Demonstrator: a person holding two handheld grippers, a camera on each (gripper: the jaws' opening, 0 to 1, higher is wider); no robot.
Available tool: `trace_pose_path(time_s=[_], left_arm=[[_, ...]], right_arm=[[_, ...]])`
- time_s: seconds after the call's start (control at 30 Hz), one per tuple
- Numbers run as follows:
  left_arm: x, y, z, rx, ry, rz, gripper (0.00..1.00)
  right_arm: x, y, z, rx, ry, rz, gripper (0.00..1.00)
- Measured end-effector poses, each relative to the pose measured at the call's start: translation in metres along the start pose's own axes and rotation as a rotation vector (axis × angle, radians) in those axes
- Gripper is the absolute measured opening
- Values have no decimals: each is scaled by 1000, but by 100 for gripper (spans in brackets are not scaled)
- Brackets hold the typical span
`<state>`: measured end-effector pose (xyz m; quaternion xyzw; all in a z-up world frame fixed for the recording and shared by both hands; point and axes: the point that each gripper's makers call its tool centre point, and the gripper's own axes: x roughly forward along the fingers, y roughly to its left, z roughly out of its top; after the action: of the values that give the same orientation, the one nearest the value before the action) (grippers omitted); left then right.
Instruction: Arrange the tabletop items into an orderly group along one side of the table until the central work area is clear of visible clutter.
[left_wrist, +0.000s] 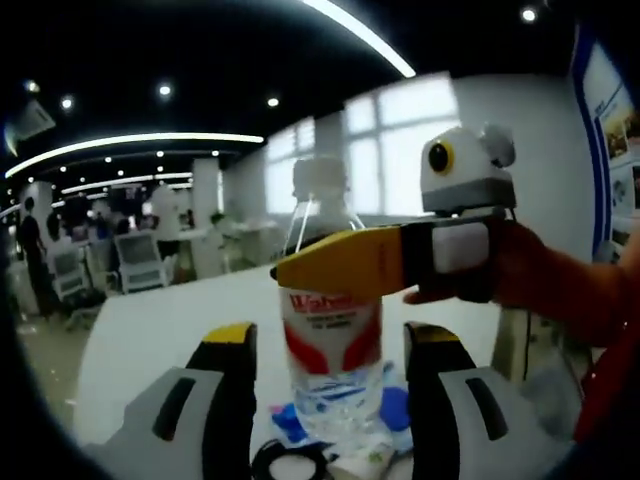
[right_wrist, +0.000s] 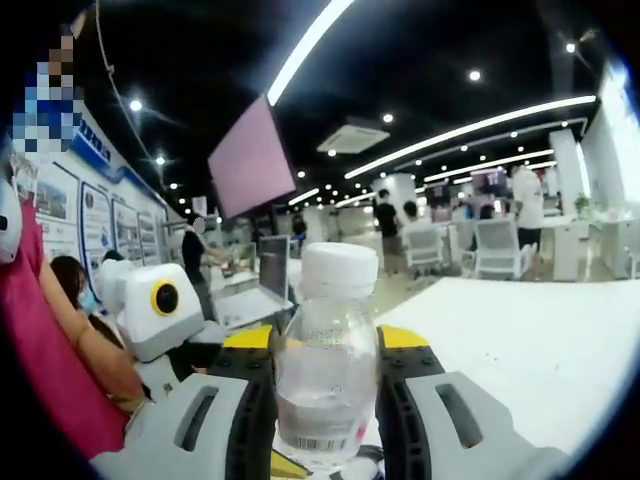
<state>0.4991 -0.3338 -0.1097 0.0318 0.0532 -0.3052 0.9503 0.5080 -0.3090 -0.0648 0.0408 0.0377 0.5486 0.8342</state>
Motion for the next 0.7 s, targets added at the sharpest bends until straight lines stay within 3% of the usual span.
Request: trace_pose_path(time_s=[0.5, 0.7], left_arm=[[7, 3, -4, 38, 31, 33, 39], [7, 3, -5, 32, 31, 32, 38]], right_arm=[[2, -3, 3, 2, -28, -47, 36], [1, -3, 2, -2, -23, -54, 37]])
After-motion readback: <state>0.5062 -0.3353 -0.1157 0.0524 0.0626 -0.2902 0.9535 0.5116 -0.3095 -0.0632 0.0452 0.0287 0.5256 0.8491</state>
